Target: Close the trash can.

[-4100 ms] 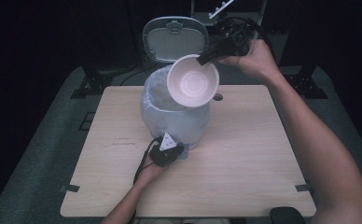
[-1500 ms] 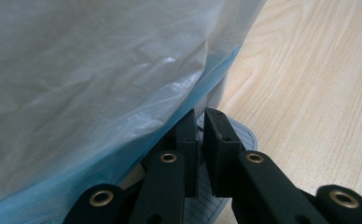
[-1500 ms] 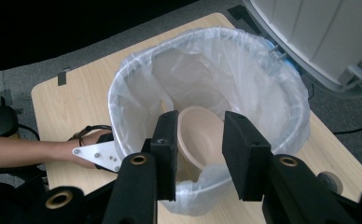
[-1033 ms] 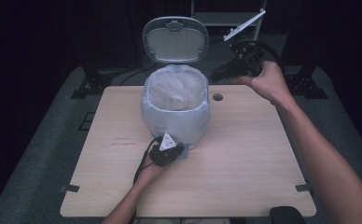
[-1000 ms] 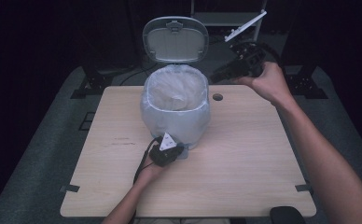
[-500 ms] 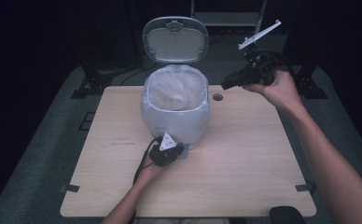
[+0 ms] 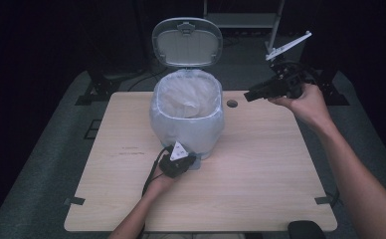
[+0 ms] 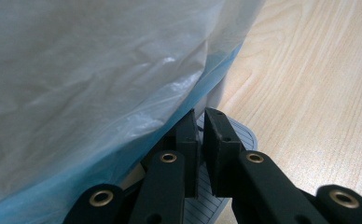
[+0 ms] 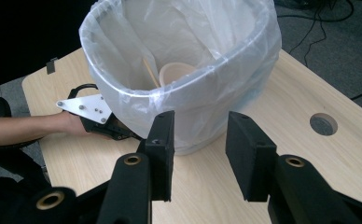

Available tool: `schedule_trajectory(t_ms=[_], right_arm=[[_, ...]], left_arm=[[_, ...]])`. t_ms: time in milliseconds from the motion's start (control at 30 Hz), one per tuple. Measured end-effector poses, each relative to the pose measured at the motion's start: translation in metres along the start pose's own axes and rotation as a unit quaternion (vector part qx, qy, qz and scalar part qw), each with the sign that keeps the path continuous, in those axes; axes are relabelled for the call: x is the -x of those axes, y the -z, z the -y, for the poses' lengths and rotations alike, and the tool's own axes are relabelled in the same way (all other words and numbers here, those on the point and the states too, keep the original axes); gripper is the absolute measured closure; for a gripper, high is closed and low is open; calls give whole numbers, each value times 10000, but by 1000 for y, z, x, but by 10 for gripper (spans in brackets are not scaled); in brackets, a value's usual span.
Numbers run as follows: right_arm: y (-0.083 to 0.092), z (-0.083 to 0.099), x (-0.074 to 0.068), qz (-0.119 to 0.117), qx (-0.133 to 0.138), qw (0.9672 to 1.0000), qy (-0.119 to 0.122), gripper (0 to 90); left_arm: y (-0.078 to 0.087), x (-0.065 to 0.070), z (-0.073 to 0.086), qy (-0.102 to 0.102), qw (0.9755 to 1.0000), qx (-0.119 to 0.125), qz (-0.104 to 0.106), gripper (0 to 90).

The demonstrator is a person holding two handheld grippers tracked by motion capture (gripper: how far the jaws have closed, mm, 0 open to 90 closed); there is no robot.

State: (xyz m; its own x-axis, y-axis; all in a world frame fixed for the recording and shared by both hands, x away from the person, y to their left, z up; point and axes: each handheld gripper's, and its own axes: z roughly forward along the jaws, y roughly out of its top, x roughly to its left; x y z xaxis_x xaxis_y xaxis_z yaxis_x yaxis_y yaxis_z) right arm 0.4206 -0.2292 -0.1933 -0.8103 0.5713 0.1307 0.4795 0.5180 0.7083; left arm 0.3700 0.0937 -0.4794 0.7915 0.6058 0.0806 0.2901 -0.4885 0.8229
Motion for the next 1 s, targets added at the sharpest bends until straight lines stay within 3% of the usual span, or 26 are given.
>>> schedule_trajectory(t_ms=[1000], right_arm=[[-6,43,15,31,0,9997,-249,592]], left_arm=[[0,0,0,-4,10000,-14,4,847]])
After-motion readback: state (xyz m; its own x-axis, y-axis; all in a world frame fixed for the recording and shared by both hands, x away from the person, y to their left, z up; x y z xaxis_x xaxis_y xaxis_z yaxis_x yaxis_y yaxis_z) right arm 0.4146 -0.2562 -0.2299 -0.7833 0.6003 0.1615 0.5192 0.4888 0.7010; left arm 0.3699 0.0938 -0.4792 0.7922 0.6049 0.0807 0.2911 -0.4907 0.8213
